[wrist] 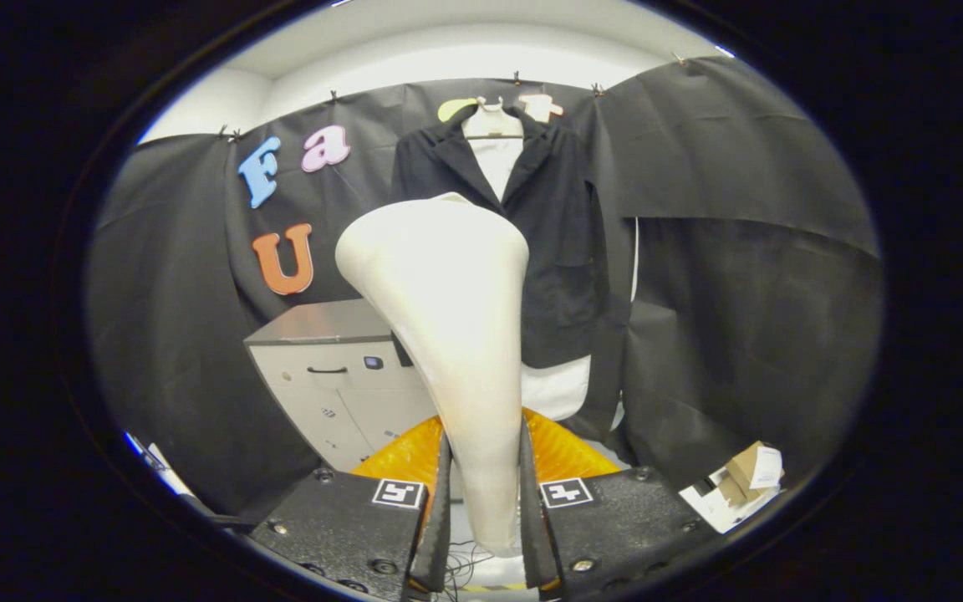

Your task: Iron the clothes twice with a garment steamer, once on the left side and once on the right side.

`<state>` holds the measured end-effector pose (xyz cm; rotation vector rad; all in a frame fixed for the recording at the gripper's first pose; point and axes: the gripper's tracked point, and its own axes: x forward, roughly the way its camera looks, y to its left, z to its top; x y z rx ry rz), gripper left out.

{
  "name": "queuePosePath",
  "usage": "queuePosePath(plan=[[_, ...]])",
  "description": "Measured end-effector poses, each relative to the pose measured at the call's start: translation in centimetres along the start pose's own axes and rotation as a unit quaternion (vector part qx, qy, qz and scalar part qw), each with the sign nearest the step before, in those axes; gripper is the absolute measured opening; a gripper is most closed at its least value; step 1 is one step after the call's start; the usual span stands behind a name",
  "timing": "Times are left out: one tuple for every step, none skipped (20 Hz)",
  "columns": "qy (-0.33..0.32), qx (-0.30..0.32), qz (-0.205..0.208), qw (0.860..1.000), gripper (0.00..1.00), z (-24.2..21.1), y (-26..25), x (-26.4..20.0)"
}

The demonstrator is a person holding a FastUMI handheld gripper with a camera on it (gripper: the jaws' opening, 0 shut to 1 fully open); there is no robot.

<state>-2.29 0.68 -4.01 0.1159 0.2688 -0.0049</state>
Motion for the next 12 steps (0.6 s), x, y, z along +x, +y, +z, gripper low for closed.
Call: queuePosePath(plan=[[-0.003, -0.004, 0.002, 1.0, 0.37, 0.0, 0.3, -0.6], [-0.007, -0.003, 0.004, 1.0, 0.37, -0.2, 0.6, -1.2], [-0.011, -0.003, 0.007, 1.0, 0.37, -0.4, 1.1, -1.9], [-0.014, -0.005, 0.01, 1.0, 0.37, -0.6, 1.4, -2.5], [-0.019, -0.008, 0.011, 1.0, 0.37, -0.8, 1.7, -3.1], [-0.022, -0.013, 0.015, 1.0, 0.37, -1.3, 1.9, -3.7], [-0.023, -0.015, 0.019, 0.999, 0.37, -1.7, 2.1, -4.2], [-0.025, -0.013, 0.02, 0.999, 0.37, -2.0, 2.2, -4.6], [-0.025, -0.015, 0.021, 0.999, 0.37, -2.3, 2.4, -4.9], [-0.026, -0.017, 0.023, 0.999, 0.37, -2.5, 2.5, -5.1], [-0.026, -0.017, 0.025, 0.999, 0.37, -2.7, 2.5, -5.3], [-0.025, -0.016, 0.026, 0.999, 0.37, -2.9, 2.6, -5.4]])
